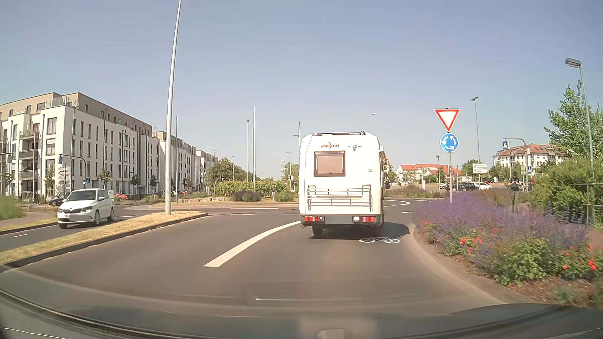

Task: Follow the waypoints while adhering to traffic rules and regulations

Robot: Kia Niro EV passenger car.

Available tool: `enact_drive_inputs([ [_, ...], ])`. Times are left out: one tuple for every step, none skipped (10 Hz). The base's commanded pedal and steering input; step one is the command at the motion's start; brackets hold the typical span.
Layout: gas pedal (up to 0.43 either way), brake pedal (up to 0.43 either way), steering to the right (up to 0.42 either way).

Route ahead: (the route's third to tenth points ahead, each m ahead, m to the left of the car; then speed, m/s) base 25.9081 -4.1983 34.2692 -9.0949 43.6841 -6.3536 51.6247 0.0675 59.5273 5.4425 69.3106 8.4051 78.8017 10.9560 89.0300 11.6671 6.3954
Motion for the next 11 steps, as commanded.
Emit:
enact_drive_inputs([
  [0.000, 0.165, 0.045],
  [0.000, 0.165, 0.047],
  [0.000, 0.165, 0.051],
  [0.000, 0.128, 0.055],
  [0.000, 0.018, 0.061],
  [0.000, 0.000, 0.068],
  [0.000, 0.006, 0.076],
  [0.000, 0.000, 0.081],
  [0.000, 0.000, 0.082],
  [0.000, 0.000, 0.082],
  [0.000, 0.000, 0.083],
])
